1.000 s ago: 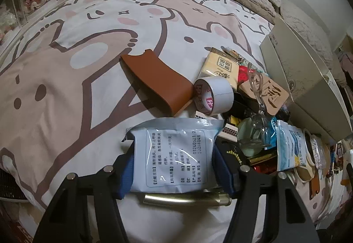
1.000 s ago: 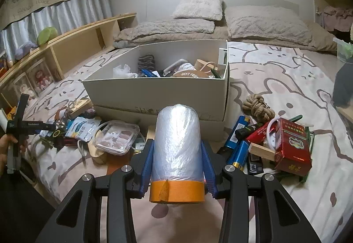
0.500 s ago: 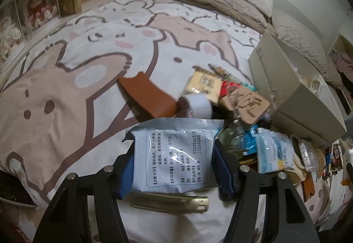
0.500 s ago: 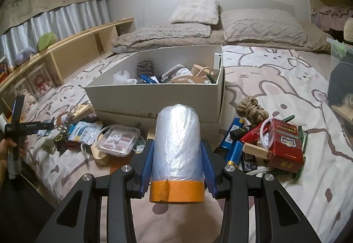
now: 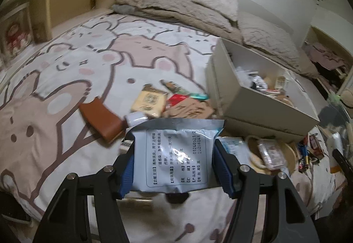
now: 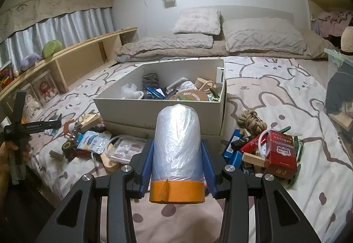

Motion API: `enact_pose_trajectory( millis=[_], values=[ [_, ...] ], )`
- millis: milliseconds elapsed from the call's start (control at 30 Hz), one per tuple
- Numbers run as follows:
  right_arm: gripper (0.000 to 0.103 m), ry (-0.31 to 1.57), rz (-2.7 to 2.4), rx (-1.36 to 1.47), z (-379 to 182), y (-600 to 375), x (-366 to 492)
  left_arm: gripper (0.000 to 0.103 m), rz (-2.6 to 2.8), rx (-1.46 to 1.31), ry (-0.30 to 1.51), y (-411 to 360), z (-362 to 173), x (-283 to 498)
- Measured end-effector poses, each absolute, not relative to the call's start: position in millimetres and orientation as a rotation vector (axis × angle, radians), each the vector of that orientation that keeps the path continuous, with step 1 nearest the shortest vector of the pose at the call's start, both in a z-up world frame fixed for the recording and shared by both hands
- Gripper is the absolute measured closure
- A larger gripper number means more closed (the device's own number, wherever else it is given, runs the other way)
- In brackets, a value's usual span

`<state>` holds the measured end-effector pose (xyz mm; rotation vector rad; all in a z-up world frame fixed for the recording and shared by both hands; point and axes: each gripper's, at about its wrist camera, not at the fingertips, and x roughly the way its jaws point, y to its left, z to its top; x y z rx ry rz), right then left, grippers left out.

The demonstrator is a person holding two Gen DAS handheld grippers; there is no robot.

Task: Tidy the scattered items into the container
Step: 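Lift the packet and roll and carry them over the white box with both tools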

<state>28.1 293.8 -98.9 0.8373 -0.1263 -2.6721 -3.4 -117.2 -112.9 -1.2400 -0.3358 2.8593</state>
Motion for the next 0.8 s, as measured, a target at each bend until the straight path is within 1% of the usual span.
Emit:
enact_pose_trajectory(
  millis=[200,800],
  values=[
    [0.061,-0.096,-2.666,0.8,-89.6,288.3,24.4,0.04,2.848,-1.167,-0.245,-91.5,-97.1,-10.5],
    [0.061,0.084,-2.601,0.698,-57.1,274.2,-4.0,0.04,2.776,-0.952,-0.175,-20.4,-28.6,-52.7]
  ],
)
